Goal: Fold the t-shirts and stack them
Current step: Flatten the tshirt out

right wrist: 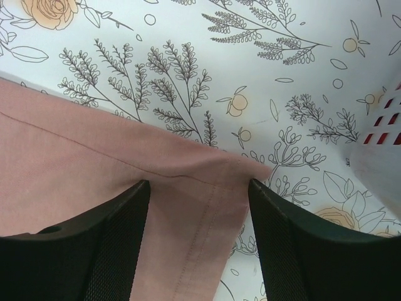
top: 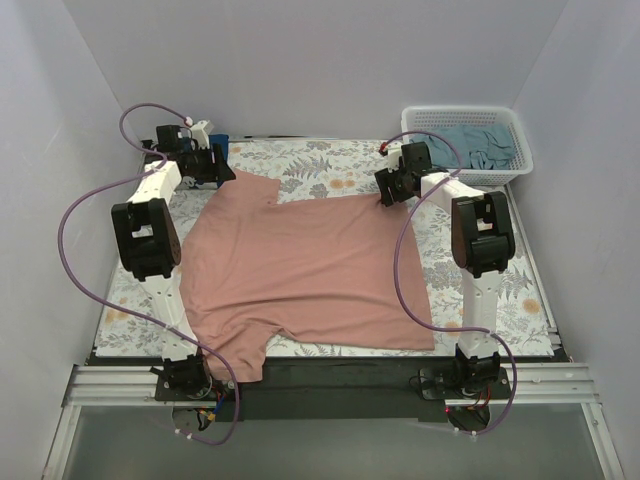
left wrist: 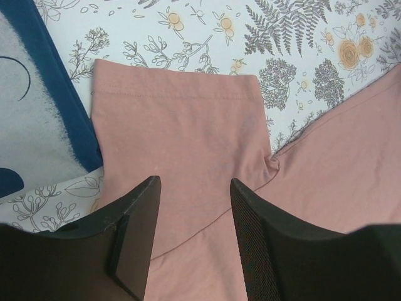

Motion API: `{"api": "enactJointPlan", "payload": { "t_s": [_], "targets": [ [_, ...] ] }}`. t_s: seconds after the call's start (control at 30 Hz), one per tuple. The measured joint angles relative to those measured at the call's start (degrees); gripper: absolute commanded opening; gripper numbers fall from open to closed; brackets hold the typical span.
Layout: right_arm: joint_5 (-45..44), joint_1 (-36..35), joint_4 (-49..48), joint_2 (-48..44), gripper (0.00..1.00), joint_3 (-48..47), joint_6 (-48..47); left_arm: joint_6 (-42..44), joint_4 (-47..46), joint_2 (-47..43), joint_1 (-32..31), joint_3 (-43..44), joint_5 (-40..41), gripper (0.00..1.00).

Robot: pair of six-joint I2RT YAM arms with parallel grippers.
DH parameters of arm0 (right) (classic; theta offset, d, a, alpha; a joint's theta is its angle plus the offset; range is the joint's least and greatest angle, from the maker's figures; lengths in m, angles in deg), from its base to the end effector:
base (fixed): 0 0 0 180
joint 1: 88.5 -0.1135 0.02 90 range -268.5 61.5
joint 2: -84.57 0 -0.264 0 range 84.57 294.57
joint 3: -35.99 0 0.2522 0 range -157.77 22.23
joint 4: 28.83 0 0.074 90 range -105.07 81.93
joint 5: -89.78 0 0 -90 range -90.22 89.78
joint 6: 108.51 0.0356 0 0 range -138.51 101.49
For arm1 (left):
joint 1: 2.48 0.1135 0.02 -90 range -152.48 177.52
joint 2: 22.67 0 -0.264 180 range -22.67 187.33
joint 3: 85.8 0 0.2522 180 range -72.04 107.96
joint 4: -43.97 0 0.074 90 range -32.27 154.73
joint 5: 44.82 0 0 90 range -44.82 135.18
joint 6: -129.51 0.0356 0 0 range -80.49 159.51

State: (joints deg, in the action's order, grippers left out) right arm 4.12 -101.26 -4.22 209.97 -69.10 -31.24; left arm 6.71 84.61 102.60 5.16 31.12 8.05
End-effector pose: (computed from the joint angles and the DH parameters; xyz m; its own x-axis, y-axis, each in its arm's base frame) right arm 0.4744 0.1102 0.1638 -0.6117 -0.3638 -0.7025 -0.4176 0.9027 -0.1039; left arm 0.4877 0.0437 0.2152 -0.7839 -0.5409 -0.3048 -0.1643 0.6541 -0.7383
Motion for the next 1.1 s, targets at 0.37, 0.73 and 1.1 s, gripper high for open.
{"api": "enactJointPlan", "payload": {
  "t_s": [0.37, 0.73, 1.1],
  "targets": [
    [0.0, 0.0, 4.9, 5.7, 0.40, -9.7, 1.3, 0.4, -0.1, 0.2, -0.5, 0.4, 0.0, 0.48],
    [1.6, 1.1, 5.3, 4.4, 0.01, -7.8, 0.3, 1.6, 0.0, 1.1, -0.7, 1.6, 0.5, 0.45],
    [1.6, 1.0, 7.0, -0.3, 0.01, -1.5, -3.3, 7.7, 1.6, 11.3, -5.3, 11.2, 11.4, 0.44]
  ]
}}
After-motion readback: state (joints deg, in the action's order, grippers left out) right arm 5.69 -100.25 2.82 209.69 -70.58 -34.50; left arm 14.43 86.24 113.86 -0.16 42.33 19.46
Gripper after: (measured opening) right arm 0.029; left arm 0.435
